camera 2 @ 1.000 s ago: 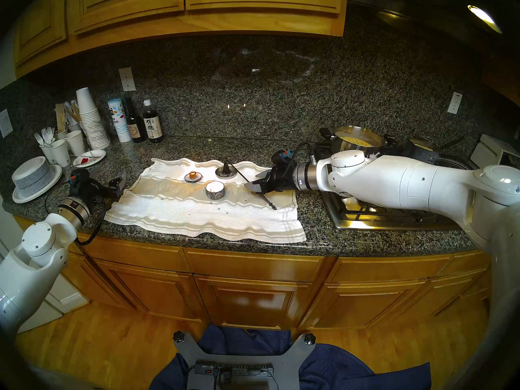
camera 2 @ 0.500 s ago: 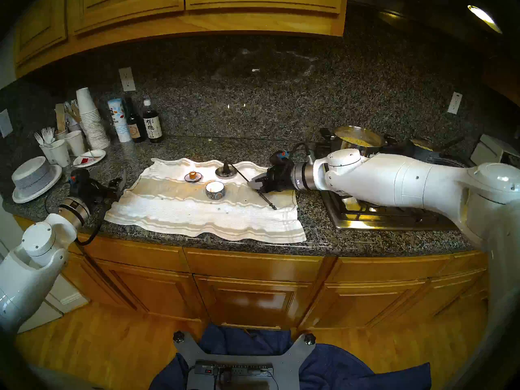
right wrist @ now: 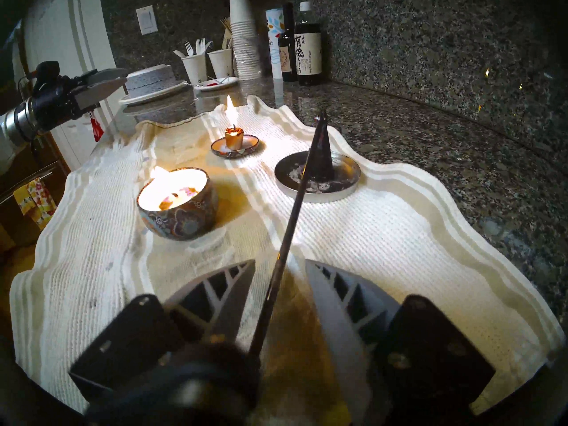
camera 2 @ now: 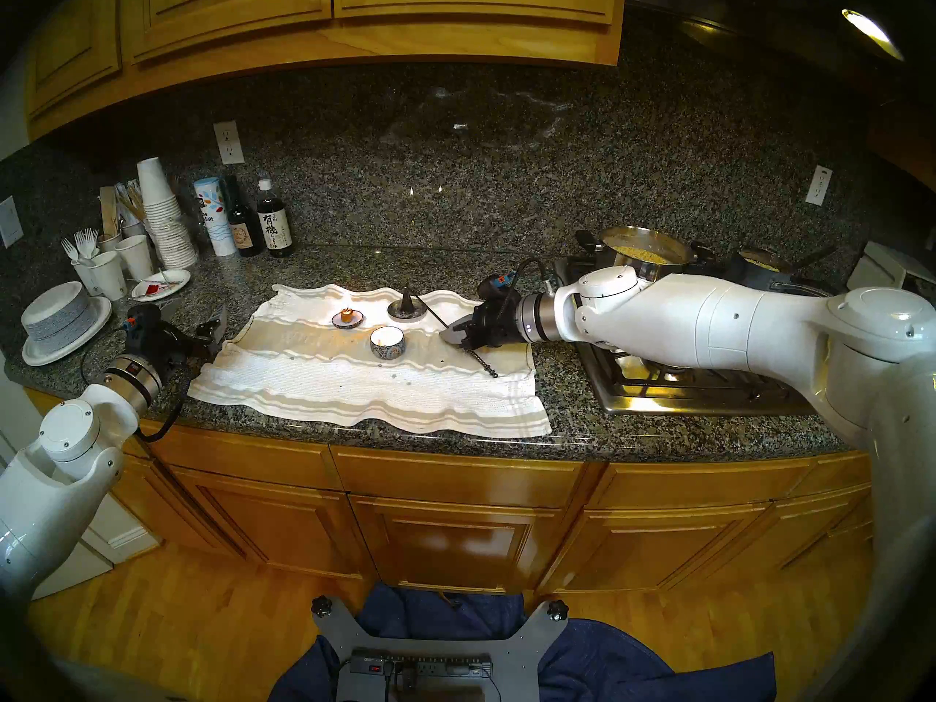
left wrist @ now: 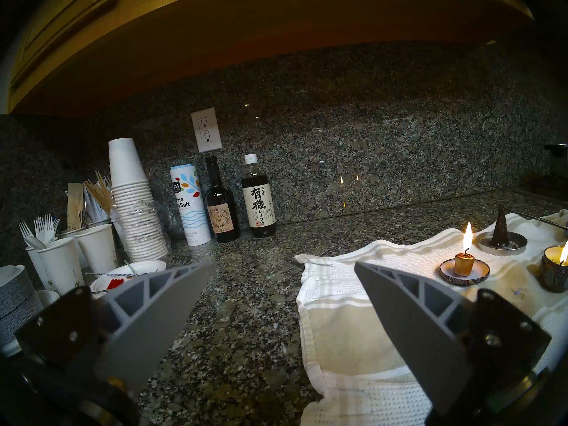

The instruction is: Put out candle flame

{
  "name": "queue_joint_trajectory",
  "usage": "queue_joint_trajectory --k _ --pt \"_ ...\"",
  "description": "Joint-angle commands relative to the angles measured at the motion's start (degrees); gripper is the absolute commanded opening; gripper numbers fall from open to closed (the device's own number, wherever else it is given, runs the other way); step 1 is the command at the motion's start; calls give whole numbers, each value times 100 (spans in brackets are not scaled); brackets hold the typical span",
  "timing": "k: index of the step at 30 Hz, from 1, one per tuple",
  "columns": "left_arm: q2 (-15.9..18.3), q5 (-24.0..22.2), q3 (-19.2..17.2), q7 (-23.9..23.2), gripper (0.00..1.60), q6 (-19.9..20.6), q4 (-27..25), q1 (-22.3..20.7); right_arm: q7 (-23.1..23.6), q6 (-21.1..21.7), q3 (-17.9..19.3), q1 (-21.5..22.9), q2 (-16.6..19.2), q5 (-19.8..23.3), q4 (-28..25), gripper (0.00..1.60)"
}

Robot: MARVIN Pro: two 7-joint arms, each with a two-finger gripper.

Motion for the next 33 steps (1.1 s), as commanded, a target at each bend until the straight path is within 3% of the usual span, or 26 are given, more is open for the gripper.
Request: queue_joint_trajectory --k 1,17,18,19,33 --pt "37 5 -128 15 160 -66 -88 -111 -63 -60 140 208 -103 -33 60 73" --pt "38 4 -127 15 160 -66 -88 -111 -151 -126 192 206 -39 43 -2 40" --pt "38 4 -127 15 160 -66 -88 -111 -156 -133 193 212 -28 44 -9 26" --pt "38 4 -126 15 160 -65 -88 -112 -189 -159 210 213 0 71 -31 0" --pt "40 3 -125 16 160 -64 -87 -112 -176 -339 332 133 172 377 -33 0"
